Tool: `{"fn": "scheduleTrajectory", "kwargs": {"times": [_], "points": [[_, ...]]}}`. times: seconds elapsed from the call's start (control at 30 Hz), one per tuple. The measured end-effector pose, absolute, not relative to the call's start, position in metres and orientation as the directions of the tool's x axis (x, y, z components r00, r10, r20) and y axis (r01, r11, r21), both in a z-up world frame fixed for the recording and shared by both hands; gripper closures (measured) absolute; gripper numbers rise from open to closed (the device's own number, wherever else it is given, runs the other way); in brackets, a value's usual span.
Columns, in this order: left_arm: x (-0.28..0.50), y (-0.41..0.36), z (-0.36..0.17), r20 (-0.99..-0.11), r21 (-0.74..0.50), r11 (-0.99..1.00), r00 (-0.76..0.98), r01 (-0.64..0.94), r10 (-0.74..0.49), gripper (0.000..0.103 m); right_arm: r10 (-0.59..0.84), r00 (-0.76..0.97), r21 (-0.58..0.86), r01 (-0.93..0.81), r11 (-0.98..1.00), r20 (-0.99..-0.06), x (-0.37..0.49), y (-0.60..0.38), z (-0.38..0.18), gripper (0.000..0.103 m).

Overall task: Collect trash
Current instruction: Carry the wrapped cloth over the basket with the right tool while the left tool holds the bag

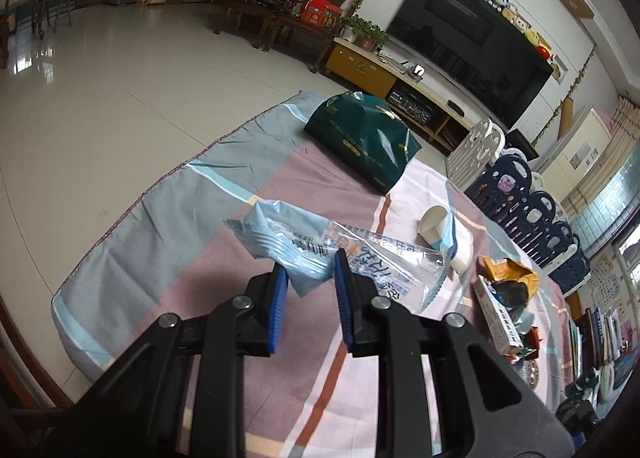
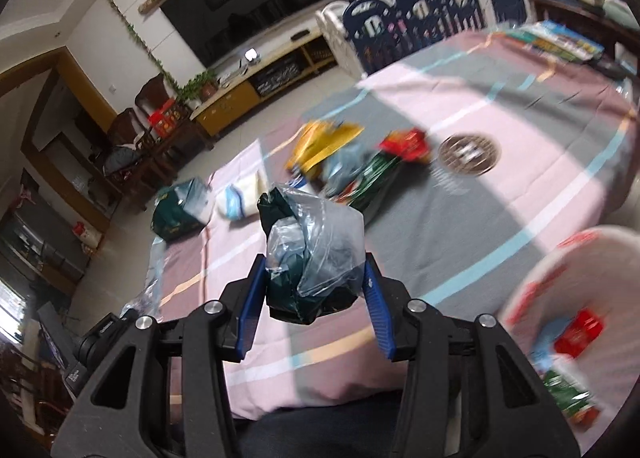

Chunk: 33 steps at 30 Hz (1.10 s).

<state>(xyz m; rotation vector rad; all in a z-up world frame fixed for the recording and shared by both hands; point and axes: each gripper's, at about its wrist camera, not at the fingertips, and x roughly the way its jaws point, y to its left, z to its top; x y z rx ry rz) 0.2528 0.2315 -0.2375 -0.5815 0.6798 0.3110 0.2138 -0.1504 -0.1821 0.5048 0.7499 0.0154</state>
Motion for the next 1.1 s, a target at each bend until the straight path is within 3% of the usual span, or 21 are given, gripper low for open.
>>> {"fn": "scheduleTrajectory", "kwargs": {"times": [0.2, 0.33, 0.43, 0.57, 0.73, 0.97, 1.0, 1.03, 1.07, 1.1], "points": [[0.213, 0.197, -0.219, -0.648, -0.375, 0.845, 0.76, -0.381, 0.055, 0.079, 0.057, 0.693, 0.346, 0.286, 0.893, -0.719, 0.151, -0.239, -0.192, 0.056], [0.194, 0.16, -0.206, -0.641, -0.428, 0.859, 0.764, -0.28, -0.07, 0.079, -0.024, 0.604, 0.275, 0.398, 0.875, -0.797, 0.104, -0.287, -0.228, 0.056], [0.187, 0.118, -0.188, -0.622, -0.423, 0.893, 0.766, -0.154, -0.163, 0.079, 0.006, 0.476, 0.246, 0.444, 0.862, -0.879, 0.082, -0.305, -0.268, 0.056], [0.181, 0.056, -0.177, -0.618, -0.431, 0.902, 0.722, 0.021, -0.312, 0.079, 0.103, 0.324, 0.252, 0.46, 0.852, -0.94, 0.071, -0.308, -0.309, 0.046], [0.172, -0.023, -0.186, -0.656, -0.396, 0.891, 0.611, 0.22, -0.442, 0.079, 0.082, 0.323, 0.228, 0.447, 0.865, -0.943, 0.065, -0.314, -0.305, 0.031], [0.157, -0.124, -0.215, -0.735, -0.351, 0.815, 0.403, 0.462, -0.545, 0.075, -0.071, 0.558, 0.307, 0.554, 0.774, -0.827, 0.036, -0.376, -0.24, 0.025], [0.153, -0.139, -0.221, -0.752, -0.341, 0.796, 0.363, 0.5, -0.55, 0.067, -0.103, 0.579, 0.31, 0.569, 0.761, -0.809, 0.031, -0.383, -0.23, 0.025], [0.149, -0.148, -0.227, -0.764, -0.333, 0.781, 0.335, 0.528, -0.552, 0.049, -0.127, 0.593, 0.313, 0.581, 0.751, -0.795, 0.028, -0.389, -0.223, 0.023], [0.145, -0.16, -0.232, -0.779, -0.319, 0.766, 0.307, 0.558, -0.547, 0.037, -0.138, 0.601, 0.318, 0.588, 0.744, -0.788, 0.026, -0.392, -0.218, 0.022], [0.141, -0.17, -0.236, -0.79, -0.307, 0.757, 0.29, 0.576, -0.541, 0.017, -0.145, 0.609, 0.326, 0.593, 0.737, -0.78, 0.024, -0.397, -0.213, 0.022]]}}
